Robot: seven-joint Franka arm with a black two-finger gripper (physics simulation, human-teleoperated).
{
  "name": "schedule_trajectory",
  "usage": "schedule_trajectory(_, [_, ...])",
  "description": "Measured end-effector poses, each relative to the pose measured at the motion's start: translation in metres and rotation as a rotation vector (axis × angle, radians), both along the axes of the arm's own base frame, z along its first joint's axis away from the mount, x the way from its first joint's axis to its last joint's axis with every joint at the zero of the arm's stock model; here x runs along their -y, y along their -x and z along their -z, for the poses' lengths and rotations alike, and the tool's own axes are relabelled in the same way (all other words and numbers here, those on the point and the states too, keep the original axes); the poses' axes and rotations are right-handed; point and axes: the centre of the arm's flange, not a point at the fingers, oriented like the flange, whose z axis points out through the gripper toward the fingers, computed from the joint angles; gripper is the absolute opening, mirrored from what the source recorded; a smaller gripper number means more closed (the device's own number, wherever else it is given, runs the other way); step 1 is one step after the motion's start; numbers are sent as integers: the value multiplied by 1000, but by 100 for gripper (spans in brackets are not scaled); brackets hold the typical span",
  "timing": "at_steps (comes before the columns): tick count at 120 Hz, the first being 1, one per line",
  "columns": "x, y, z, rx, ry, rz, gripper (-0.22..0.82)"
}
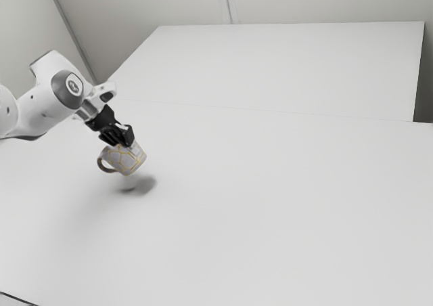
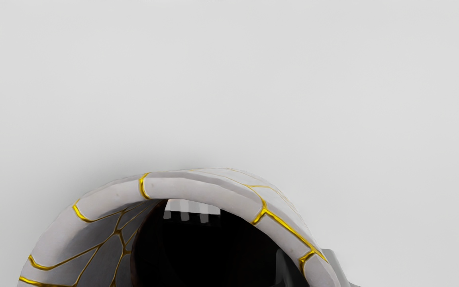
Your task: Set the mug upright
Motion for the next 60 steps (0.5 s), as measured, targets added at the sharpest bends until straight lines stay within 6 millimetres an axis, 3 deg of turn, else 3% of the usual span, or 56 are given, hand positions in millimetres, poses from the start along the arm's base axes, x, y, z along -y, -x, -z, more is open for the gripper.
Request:
schedule_trajectory(21, [27, -6, 11, -2, -93, -84, -17])
schedule_trajectory(39, [45, 0, 26, -11, -121, -163, -17])
schedule_trajectory(60, [69, 9, 29, -13, -164, -202, -17])
